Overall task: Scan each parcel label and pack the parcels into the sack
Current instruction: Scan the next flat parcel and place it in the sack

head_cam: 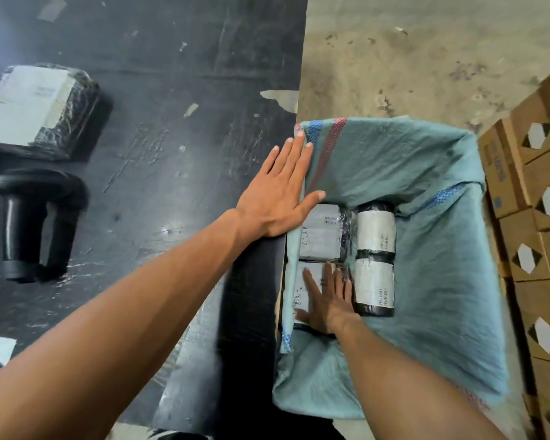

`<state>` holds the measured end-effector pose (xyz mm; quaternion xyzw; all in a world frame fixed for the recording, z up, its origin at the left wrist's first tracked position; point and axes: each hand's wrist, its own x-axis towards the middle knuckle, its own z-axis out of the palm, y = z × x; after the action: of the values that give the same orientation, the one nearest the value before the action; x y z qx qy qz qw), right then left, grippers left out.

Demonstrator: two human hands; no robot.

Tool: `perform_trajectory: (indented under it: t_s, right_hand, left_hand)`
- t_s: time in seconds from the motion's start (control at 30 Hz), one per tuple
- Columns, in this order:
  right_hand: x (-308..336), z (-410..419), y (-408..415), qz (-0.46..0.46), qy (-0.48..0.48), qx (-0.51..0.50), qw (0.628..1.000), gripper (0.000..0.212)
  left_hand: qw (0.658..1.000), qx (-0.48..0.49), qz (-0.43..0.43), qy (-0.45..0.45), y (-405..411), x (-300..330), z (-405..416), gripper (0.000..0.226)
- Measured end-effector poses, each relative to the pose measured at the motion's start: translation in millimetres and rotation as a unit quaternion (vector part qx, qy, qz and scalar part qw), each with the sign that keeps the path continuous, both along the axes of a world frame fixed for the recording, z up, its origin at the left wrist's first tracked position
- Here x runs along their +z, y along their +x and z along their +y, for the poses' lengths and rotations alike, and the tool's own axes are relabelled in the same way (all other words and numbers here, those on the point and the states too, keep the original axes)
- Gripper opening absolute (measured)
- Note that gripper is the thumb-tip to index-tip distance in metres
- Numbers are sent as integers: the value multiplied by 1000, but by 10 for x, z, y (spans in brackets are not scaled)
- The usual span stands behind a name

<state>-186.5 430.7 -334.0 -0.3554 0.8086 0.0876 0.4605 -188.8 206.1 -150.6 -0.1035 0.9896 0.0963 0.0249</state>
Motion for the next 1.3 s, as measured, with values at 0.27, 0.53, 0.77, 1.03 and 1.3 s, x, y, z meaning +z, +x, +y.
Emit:
perform_trajectory:
  t_s: [0.27,0.53,0.77,1.03,1.3]
  right_hand:
    - [-297,-42,49,21,39,37,998,103]
    - [-373,15,30,-12,58,49,997,106]
    - [-160,-175,-52,-29,101,44,994,104]
    - [541,-255,-550,-55,-14,-148,987,77]
    - [1361,-279,-835,76,-214,-290,929,64]
  left_hand:
    - [1000,-5,0,-23,0,19,17,83]
    - [999,-7,-3,-33,21,-74,12,85]
    - [1000,-2,-6,-3,7,-40,-20,83]
    - [1000,5,-1,20,34,-19,53,81]
    - [977,-5,20,211,95,300,-100,78]
